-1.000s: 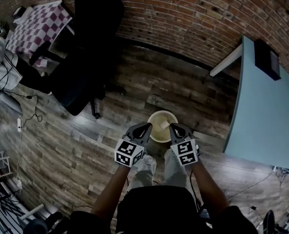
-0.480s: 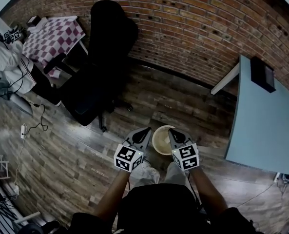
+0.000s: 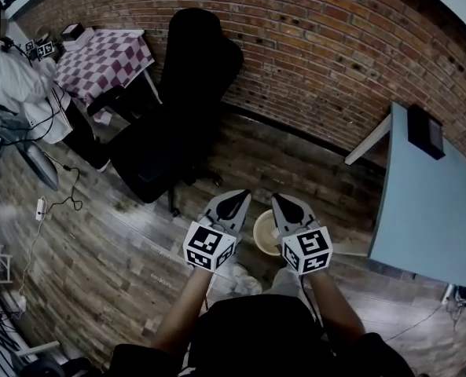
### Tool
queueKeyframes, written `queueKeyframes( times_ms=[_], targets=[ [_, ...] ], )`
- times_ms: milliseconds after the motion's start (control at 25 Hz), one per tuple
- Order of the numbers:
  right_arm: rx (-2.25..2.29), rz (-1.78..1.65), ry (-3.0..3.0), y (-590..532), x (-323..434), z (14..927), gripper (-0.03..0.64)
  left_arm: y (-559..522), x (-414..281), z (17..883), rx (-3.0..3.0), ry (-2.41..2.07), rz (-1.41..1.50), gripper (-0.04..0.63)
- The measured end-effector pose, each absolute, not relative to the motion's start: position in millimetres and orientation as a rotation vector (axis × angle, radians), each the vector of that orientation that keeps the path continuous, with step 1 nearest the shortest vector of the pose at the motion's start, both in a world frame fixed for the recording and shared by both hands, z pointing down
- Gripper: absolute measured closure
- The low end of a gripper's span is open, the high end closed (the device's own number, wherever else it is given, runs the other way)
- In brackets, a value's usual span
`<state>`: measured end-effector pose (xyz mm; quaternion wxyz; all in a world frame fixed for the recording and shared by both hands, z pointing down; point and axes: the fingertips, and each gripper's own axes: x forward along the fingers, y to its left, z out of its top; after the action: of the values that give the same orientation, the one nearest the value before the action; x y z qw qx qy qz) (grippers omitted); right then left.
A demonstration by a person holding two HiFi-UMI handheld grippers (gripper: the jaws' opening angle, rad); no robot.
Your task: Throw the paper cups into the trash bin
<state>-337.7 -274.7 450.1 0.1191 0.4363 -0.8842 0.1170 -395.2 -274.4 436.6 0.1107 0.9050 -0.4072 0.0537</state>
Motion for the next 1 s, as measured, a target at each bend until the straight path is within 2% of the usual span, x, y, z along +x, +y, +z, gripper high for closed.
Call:
queueKeyframes(
  times_ms=[360, 720, 1000],
  targets=[
    [1.295, 0.214, -2.681, -272.8, -353.2, 395.5, 0.611, -264.4, -402.1, 368.1, 2.681, -1.159, -0.099, 0.591],
    [1.264, 0.229, -2.713, -265.7, -357.8, 387.8, 0.611, -256.5, -412.7, 368.5, 2.664, -1.222, -0.081, 0.591],
    [1.247, 0.232, -2.748, -251.8, -338.4, 371.0, 0.612, -244.2, -390.4, 357.3, 2.679, -1.234, -0.131, 0.591]
  ],
)
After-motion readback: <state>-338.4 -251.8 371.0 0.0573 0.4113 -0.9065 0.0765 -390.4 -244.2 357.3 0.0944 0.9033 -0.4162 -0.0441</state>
